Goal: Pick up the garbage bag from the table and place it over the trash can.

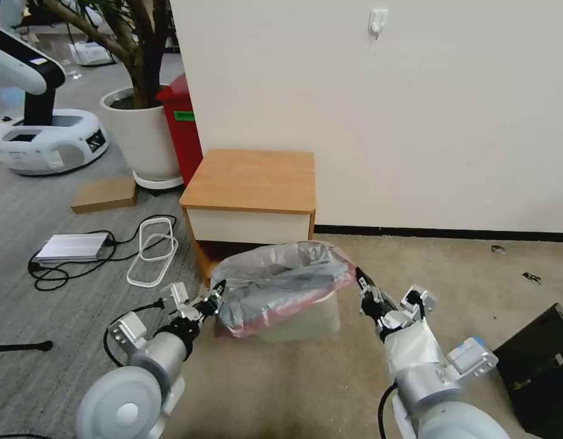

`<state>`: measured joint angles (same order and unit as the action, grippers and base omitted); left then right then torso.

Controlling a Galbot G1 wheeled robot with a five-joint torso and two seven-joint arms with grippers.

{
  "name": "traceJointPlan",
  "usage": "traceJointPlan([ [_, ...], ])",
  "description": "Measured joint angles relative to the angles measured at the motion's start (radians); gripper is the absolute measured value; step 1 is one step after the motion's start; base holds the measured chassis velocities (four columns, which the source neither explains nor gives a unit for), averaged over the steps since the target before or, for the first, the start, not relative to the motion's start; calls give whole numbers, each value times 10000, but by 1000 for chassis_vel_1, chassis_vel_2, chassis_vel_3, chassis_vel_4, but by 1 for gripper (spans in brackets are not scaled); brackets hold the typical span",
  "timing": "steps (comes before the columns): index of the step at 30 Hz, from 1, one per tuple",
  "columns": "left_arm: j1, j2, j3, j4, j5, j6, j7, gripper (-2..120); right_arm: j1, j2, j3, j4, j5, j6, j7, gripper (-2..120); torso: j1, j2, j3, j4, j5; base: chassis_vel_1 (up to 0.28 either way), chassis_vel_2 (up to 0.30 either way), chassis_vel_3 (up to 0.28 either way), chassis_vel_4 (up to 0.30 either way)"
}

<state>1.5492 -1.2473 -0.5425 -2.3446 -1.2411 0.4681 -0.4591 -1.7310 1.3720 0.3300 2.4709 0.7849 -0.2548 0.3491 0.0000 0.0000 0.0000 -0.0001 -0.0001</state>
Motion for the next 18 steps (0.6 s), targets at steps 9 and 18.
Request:
traceJointPlan([
  [9, -49, 142, -107, -128, -633, 100, -185, 9, -170, -12, 129, -637, -567, 112, -714, 0, 0, 0, 0, 1, 3, 0, 0, 0, 0],
  [18, -277, 125, -69, 88, -622, -24, -362, 9, -563, 264, 209, 270, 478, 1003, -780, 18, -1, 0, 0, 1, -1, 0, 0, 0, 0],
])
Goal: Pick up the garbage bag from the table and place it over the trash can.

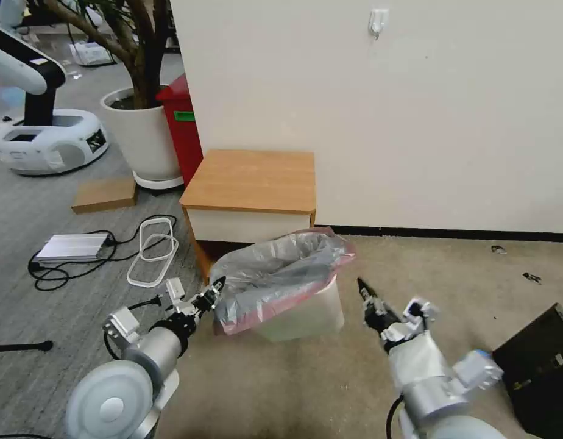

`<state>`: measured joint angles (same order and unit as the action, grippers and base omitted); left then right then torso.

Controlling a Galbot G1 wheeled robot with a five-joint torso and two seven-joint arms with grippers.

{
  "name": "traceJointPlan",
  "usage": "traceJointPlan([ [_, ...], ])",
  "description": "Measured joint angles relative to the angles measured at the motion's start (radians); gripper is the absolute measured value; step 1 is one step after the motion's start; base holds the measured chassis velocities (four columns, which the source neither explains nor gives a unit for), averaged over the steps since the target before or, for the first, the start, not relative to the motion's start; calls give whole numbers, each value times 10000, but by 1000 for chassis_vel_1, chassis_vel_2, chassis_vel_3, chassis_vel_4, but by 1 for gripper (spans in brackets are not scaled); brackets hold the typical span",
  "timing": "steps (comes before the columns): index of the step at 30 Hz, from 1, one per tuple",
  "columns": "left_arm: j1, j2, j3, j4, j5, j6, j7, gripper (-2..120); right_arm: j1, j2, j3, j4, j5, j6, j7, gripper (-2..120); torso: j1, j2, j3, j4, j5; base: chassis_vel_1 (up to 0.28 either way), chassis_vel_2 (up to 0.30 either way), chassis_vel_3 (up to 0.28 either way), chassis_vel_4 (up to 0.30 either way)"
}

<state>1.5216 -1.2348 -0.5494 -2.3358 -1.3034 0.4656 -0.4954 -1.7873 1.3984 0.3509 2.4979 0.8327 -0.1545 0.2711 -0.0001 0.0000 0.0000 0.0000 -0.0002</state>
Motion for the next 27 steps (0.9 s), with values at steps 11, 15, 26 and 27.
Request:
traceJointPlan([
  [11, -46, 7, 139, 161, -45, -67, -58, 9, 487, 1122, -470, 20, 2041, -194, -262, 62, 1, 0, 0, 0, 1, 0, 0, 0, 0],
  [15, 13, 5, 147, 147, -3, -60, -58, 9, 692, 1297, -571, 35, 1883, -344, -420, 76, 1, 1, 0, 0, 0, 0, 0, 0, 0],
  [26, 234, -59, 168, -268, 53, -14, 14, 9, 1298, 1260, -574, -539, 1313, -732, -371, 100, 0, 0, 0, 0, 2, 0, 0, 0, 0],
  [27, 254, -62, 180, -294, 62, -10, 19, 9, 1338, 1257, -560, -550, 1303, -732, -366, 99, 1, 0, 0, -1, 2, 0, 0, 0, 0],
])
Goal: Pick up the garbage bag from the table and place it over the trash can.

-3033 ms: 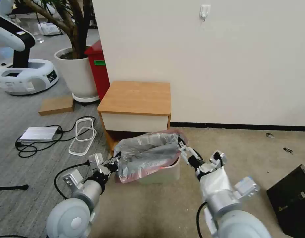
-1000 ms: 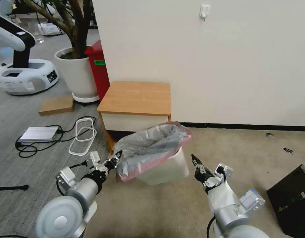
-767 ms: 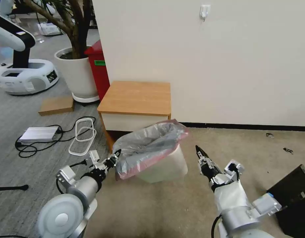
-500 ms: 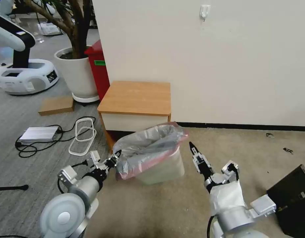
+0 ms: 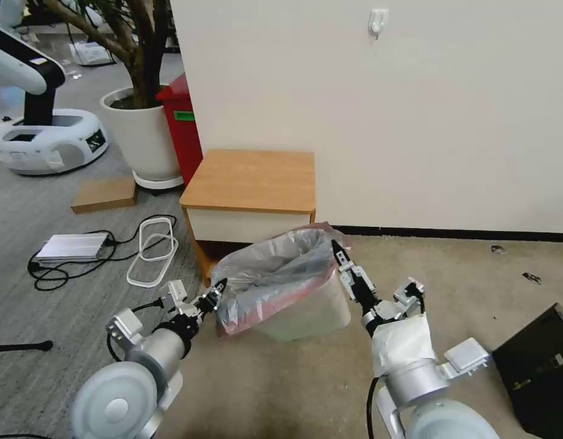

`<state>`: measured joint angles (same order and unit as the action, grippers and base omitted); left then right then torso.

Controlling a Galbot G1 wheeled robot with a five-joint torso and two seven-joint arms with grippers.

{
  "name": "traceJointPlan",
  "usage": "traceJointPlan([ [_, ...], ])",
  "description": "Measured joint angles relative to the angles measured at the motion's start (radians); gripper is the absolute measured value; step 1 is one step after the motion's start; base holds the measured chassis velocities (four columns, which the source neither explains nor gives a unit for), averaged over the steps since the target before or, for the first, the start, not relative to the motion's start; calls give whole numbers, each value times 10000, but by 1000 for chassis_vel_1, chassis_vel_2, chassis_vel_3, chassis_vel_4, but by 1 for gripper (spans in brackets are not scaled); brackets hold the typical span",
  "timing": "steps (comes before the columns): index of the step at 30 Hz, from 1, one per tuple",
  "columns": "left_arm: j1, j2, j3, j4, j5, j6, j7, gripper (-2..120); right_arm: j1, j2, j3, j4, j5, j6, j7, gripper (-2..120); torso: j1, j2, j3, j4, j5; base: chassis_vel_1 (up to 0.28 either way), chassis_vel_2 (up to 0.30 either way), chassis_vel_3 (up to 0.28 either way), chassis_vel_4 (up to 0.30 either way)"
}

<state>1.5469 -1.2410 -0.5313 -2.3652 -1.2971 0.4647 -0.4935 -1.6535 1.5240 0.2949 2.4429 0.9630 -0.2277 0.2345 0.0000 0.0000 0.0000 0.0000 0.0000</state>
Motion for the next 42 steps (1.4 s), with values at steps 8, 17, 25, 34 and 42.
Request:
traceJointPlan([
  [8, 177, -35, 13, -121, 195, 24, 231, 9, 177, -16, 69, -2, 23, 125, 9, 76, 0, 0, 0, 0, 0, 0, 0, 0, 0],
  [17, 301, -39, 0, -235, 256, 46, 358, 9, 269, -16, 122, 12, 40, 132, 57, 43, 0, 0, 0, 0, 0, 0, 0, 0, 0],
  [25, 312, -42, -20, -213, 237, 46, 360, 9, 254, -60, 275, 23, 46, 152, 72, 15, 0, 0, 0, 0, 0, 0, 0, 0, 0],
  [34, 358, -27, -142, -182, -288, 45, 312, 9, -199, -489, 435, 6, -656, 92, -131, 0, 0, 0, 0, 0, 0, 0, 0, 0, 0],
  [42, 540, 36, -347, -324, -1124, 206, 283, 9, -261, -842, 752, -508, -1175, 113, -1389, 0, 0, 0, 0, 0, 0, 0, 0, 0, 0],
])
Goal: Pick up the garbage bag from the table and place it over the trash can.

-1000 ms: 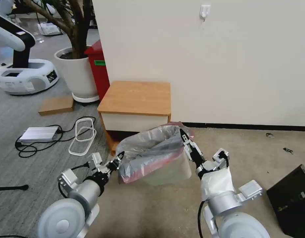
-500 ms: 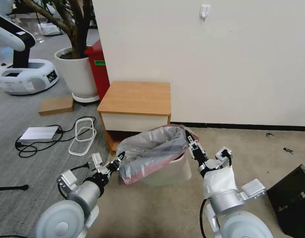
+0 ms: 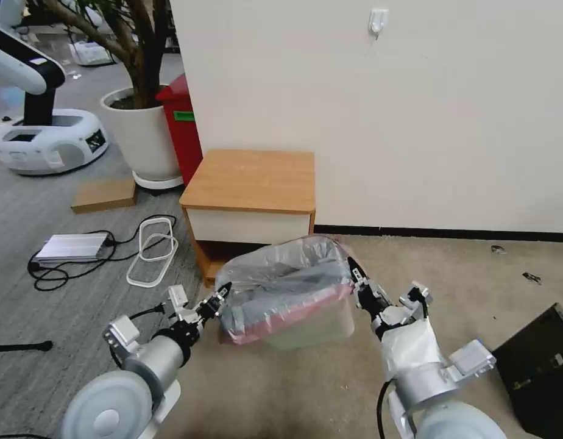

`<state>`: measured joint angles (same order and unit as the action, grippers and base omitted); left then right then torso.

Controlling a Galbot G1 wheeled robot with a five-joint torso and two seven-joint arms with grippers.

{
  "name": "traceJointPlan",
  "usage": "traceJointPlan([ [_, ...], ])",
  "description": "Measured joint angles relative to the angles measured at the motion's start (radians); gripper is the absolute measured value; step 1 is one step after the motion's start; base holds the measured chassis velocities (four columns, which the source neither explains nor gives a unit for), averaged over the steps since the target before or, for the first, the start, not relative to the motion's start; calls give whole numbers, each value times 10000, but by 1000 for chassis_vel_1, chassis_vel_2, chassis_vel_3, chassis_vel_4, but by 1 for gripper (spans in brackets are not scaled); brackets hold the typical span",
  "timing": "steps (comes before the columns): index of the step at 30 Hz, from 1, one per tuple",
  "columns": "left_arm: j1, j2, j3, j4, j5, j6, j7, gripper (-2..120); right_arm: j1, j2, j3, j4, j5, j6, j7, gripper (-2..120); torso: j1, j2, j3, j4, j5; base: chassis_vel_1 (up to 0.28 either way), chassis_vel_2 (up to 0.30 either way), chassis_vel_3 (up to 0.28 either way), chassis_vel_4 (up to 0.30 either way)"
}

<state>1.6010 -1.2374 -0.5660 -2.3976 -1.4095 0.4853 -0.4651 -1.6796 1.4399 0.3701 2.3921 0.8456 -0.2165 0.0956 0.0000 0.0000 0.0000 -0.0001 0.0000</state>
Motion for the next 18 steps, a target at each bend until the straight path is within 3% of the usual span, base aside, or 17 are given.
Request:
traceJointPlan([
  [5, 62, 107, -174, -119, -398, 67, -11, 9, 352, -71, 31, -719, -640, 103, -720, 0, 0, 0, 1, 0, 0, 0, 0, 0, 0],
  [18, 111, 239, -385, -299, -953, 160, -12, 9, 648, -312, 206, -1354, -1460, 371, -1380, 0, 0, 0, 0, 1, 0, 0, 0, 0, 0],
])
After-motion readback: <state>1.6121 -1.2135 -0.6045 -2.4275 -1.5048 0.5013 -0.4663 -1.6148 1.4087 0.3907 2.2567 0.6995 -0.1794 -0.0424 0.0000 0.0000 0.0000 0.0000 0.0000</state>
